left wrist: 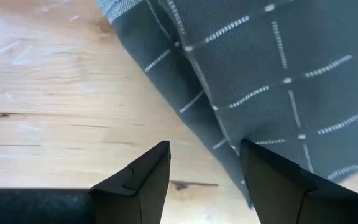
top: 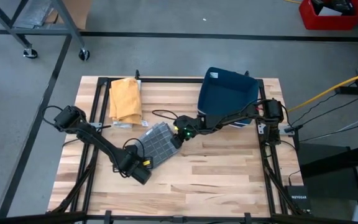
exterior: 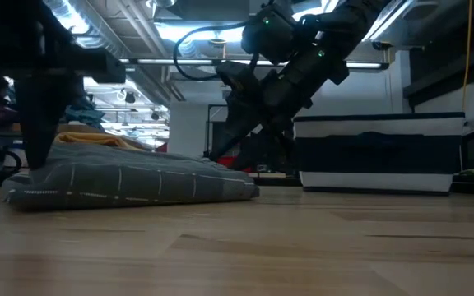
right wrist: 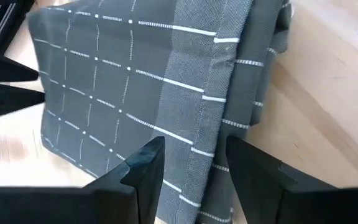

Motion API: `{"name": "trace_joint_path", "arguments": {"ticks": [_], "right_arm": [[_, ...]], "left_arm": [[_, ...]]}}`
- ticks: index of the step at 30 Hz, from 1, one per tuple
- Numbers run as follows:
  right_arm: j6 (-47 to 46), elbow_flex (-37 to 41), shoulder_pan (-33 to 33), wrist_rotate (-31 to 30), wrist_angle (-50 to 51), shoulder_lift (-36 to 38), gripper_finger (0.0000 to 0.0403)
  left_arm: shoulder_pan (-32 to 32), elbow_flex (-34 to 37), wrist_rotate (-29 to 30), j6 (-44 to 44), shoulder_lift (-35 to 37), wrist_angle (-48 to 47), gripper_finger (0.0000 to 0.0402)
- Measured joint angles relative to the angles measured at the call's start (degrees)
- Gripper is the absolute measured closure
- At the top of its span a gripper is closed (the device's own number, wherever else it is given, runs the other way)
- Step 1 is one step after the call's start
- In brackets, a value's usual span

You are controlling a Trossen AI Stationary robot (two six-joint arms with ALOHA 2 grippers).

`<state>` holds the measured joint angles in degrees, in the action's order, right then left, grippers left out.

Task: Fold towel
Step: Stack the gray patterned towel on top of the yellow towel

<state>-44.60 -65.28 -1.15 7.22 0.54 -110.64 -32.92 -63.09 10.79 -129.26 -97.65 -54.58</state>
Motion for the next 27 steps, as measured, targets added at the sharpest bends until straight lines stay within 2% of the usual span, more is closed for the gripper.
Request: {"name": "trace_joint_path", "arguments": {"ticks": [10, 21, 27], "right_arm": [[-1.18, -0.07, 0.00, -0.84, 3.59, -0.02, 0.0226], [-1.55, -0.18, -0.07, 11.15, -0.98, -5.19, 0.0226], [-1.31, -0.82, -0.04, 12.14, -1.91, -5.60, 0.0226]], "left_arm": [[3.31, -0.09, -0.52, 0.20, -6.40, 4.37, 0.0217], [4.54, -0.11, 2.00, 0.47, -8.11, 6.60, 0.0217], [5.44, -0.10, 6.60, 4.62, -8.20, 7.30, 0.0232]]}}
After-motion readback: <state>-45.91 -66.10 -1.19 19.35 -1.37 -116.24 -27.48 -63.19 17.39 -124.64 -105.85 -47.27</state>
